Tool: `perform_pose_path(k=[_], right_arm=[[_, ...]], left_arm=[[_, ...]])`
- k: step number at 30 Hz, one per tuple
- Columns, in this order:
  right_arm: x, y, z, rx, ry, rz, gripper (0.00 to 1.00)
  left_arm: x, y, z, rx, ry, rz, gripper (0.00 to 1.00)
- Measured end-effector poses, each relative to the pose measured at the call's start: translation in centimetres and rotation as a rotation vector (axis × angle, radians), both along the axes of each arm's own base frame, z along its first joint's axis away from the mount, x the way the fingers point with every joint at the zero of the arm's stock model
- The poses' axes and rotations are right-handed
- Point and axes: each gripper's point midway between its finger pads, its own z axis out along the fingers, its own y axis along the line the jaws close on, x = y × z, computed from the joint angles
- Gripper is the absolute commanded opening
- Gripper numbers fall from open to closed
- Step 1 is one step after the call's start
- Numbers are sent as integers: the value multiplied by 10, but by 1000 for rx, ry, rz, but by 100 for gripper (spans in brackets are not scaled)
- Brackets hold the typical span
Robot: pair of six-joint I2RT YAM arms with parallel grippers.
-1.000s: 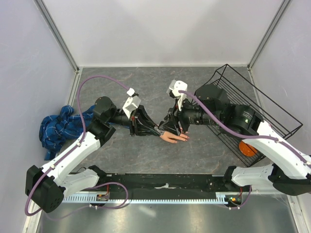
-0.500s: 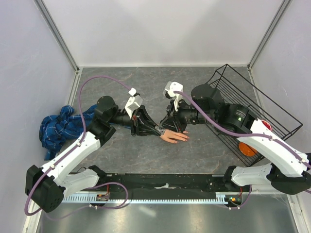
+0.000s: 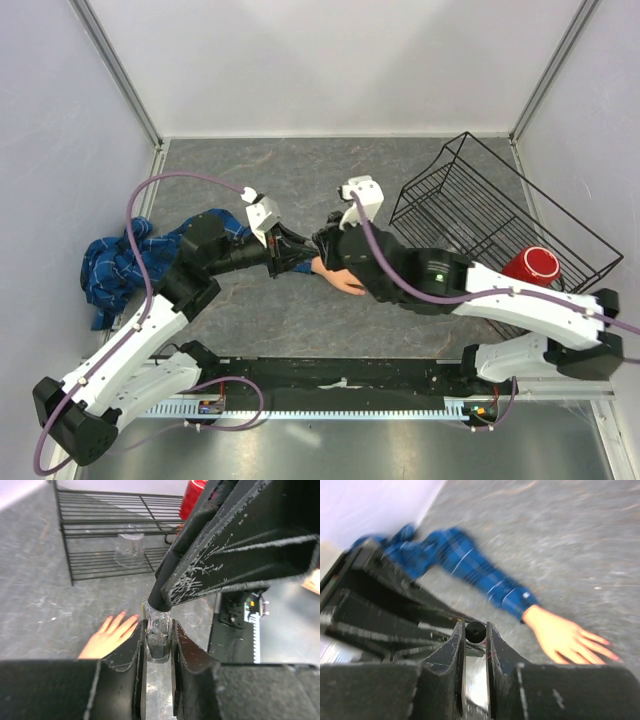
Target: Paint the nails
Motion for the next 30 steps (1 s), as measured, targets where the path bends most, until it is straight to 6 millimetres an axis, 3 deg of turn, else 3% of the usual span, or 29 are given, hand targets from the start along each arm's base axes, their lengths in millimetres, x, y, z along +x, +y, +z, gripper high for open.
perform_pose_path(k=[3,6,12,13,19,24,30], right_arm=[[9,11,9,-35,-48,-129,0],[20,12,5,-70,-74,-213,4],[15,4,2,-66,-73,-216,44],[11,5,3,-59,-66,-194,54],[-20,-3,15,-47,-50,-38,77],[-36,-37,45,-24,-88,76,77],[-44,-67,76,36,-139,239,73]], left_arm=[[9,7,3,1,-30,61,2],[18,9,0,12,-32,96,2],[16,4,-2,13,-29,70,2],[17,4,0,6,-39,71,2],[22,0,8,-17,-70,62,2],[12,-10,9,-29,-60,-32,2],[-18,-30,10,-75,41,-315,2]])
